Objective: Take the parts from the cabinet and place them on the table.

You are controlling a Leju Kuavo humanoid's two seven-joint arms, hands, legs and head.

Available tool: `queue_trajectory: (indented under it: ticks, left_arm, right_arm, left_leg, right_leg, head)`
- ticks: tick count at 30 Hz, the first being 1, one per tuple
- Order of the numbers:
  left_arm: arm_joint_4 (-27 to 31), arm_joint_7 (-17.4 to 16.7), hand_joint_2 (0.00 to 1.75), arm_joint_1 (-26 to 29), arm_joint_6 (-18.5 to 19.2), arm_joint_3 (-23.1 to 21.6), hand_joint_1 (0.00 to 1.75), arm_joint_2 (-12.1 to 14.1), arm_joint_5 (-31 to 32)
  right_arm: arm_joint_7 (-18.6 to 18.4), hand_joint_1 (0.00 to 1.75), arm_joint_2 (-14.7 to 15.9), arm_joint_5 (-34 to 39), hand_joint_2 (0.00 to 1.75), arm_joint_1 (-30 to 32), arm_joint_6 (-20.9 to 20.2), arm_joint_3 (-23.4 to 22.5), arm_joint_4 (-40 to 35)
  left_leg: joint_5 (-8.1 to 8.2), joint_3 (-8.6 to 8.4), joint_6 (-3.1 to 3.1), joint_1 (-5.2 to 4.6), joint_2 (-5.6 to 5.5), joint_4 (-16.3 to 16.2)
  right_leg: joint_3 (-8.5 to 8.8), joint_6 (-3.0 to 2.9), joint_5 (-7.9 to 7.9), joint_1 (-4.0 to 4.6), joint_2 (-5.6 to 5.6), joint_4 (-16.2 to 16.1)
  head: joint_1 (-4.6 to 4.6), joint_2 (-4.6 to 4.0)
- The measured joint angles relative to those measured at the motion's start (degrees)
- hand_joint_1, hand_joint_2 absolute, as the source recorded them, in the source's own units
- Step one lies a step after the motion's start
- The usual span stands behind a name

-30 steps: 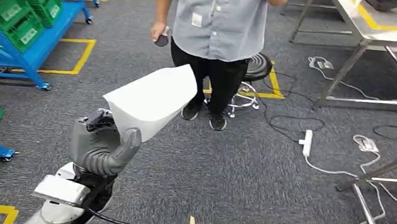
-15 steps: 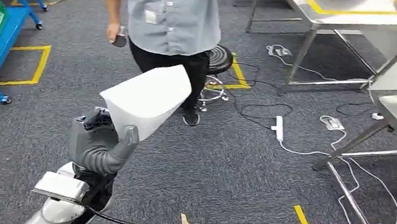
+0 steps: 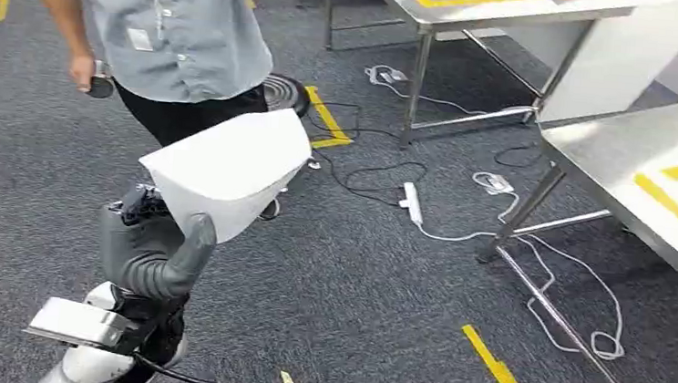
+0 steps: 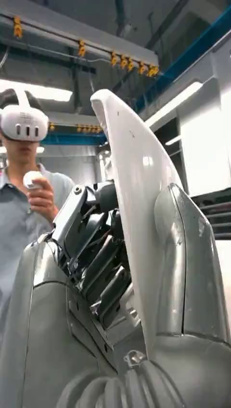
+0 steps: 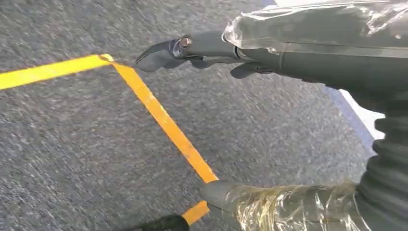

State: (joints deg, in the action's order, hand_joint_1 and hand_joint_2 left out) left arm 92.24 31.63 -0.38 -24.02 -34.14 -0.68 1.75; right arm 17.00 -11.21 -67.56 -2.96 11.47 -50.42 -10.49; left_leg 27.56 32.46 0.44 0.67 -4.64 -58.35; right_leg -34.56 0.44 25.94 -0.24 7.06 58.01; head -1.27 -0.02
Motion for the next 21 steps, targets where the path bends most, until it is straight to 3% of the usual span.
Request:
queue_trajectory:
  ticks: [2,3,4,5,6,8,9,10,12,13,14,15,17,19,20,21]
  left_arm:
    - [0.11,0.20,1.75,0.04,-0.07,0.04,1.75,-0.19,-0.55]
    - [0.17,0.35,1.75,0.04,-0.07,0.04,1.75,-0.37,-0.63]
    - [0.24,0.46,1.75,-0.05,-0.07,0.13,1.75,-0.70,-0.74]
    - [0.44,0.63,1.75,-0.02,-0.07,0.22,1.75,-0.81,-0.85]
    - [0.50,0.68,1.75,0.09,-0.02,0.26,1.75,-0.79,-0.85]
    - [0.50,1.09,1.75,0.21,0.24,0.37,1.75,-0.66,-1.14]
    - [0.50,1.48,1.75,0.21,0.39,0.55,1.75,-0.55,-1.27]
    - [0.50,1.90,1.75,0.20,0.46,0.79,1.75,-0.42,-1.36]
    - [0.61,2.36,1.75,0.21,0.52,1.35,1.75,-0.39,-1.66]
    - [0.68,2.51,1.75,0.21,0.52,1.53,1.75,-0.42,-1.70]
    - [0.83,2.58,1.75,0.30,0.52,1.62,1.75,-0.39,-1.73]
    - [1.01,2.69,1.75,0.33,0.52,1.81,1.75,-0.35,-1.75]
    - [1.09,2.78,1.75,0.38,0.52,1.95,1.75,-0.31,-1.77]
    - [1.25,2.82,1.75,0.40,0.50,1.99,1.75,-0.35,-1.77]
    - [1.33,2.93,1.75,0.35,0.24,2.21,1.75,-0.33,-1.48]
    - [1.42,3.08,1.75,0.44,-0.04,2.43,1.75,-0.28,-1.09]
  right_arm:
    - [0.00,0.00,-0.02,0.00,1.75,0.22,0.00,0.00,0.02]
    - [0.00,0.00,0.00,0.00,1.75,0.28,0.00,0.00,0.02]
    - [0.00,0.00,0.00,0.00,1.75,0.37,0.00,0.00,0.02]
    - [0.00,0.00,0.00,0.00,1.75,0.21,-0.02,0.00,0.02]
    - [0.00,0.00,0.00,-0.02,1.75,0.01,0.00,0.02,0.02]
    - [0.00,0.00,-0.02,-0.04,1.75,-0.11,-0.13,0.11,0.02]
    - [-0.11,0.00,-0.02,-0.06,1.75,-0.04,-0.15,0.15,0.02]
    - [-0.20,0.00,0.00,-0.09,1.75,0.03,-0.20,0.17,0.02]
    - [-0.37,0.00,0.00,-0.11,1.75,0.08,-0.39,0.17,0.02]
    - [-0.39,0.00,0.00,-0.13,1.75,0.04,-0.39,0.18,0.02]
    - [-0.39,0.00,-0.02,-0.15,1.75,-0.10,-0.39,0.17,0.02]
    - [-0.39,0.00,-0.02,-0.18,1.75,-0.24,-0.50,0.24,0.02]
    - [-0.39,0.00,-0.02,-0.17,1.75,-0.20,-0.52,0.31,0.02]
    - [-0.42,0.00,-0.02,-0.15,1.75,-0.07,-0.52,0.31,0.02]
    - [-0.42,0.00,-0.02,-0.18,1.75,-0.02,-0.50,0.31,0.02]
    - [-0.44,0.00,-0.02,-0.18,1.75,-0.11,-0.50,0.33,0.02]
  left_leg:
    - [-0.09,0.05,0.31,-0.38,0.84,0.09]
    - [-0.42,-0.13,0.78,-0.03,1.53,0.72]
    - [-0.68,-0.35,1.14,0.13,2.74,1.12]
    - [-0.67,-0.29,1.47,0.15,3.22,1.16]
    - [-0.65,-0.28,1.57,0.03,4.02,1.16]
    - [-0.56,-0.25,1.62,-0.11,5.68,1.14]
    - [-0.52,-0.27,1.63,-0.11,6.38,1.13]
    - [-0.42,-0.28,1.49,-0.11,7.02,1.13]
    - [-0.22,-0.47,1.19,-0.09,8.30,1.12]
    - [-0.04,-0.71,0.92,-0.08,8.87,1.10]
    - [0.20,-0.91,0.55,-0.46,9.29,1.04]
    - [0.44,-0.95,0.12,-0.82,9.81,0.88]
    - [0.43,-1.16,-0.11,-0.81,10.65,0.96]
    - [1.19,-1.59,-1.08,-0.48,11.49,0.88]
    - [2.48,-1.19,-1.35,-0.25,8.55,-0.84]
    - [4.60,0.36,-1.40,-0.19,6.76,-4.32]
  right_leg:
    - [-0.23,0.86,-0.33,-0.43,0.95,-0.45]
    - [-0.87,1.28,-0.37,-0.27,1.46,-0.51]
    - [-1.26,1.23,0.34,-0.15,-1.25,0.53]
    - [-2.56,1.40,2.21,0.01,-4.04,3.28]
    - [-4.50,1.67,4.36,-0.09,-5.46,7.37]
    - [-8.46,2.09,7.48,-0.36,-6.49,15.61]
    - [-9.02,2.20,7.48,-0.44,-6.65,16.82]
    - [-8.55,2.32,6.61,-0.49,-6.76,15.91]
    - [-4.28,2.39,2.66,-0.53,-7.68,8.29]
    - [-1.08,2.34,0.65,-0.51,-9.34,2.83]
    - [0.54,2.24,1.34,0.11,-13.03,-0.27]
    - [1.04,1.30,0.99,0.07,-11.86,-0.41]
    - [0.72,0.86,1.09,0.26,-10.93,-0.19]
    - [1.05,-0.14,0.80,-0.02,-9.27,-0.58]
    - [1.15,-0.39,0.80,-0.12,-8.64,-0.59]
    - [1.17,-0.70,0.79,-0.12,-7.94,-0.59]
  head:
    - [-0.02,0.00]
    - [0.11,0.00]
    - [0.14,0.00]
    - [0.84,0.00]
    - [0.87,0.02]
    - [0.83,0.00]
    - [0.83,0.00]
    - [0.83,0.00]
    - [0.83,0.00]
    - [0.85,0.00]
    - [0.94,0.00]
    - [0.60,0.00]
    - [0.53,0.00]
    - [0.57,0.00]
    - [0.37,0.00]
    - [0.15,0.00]
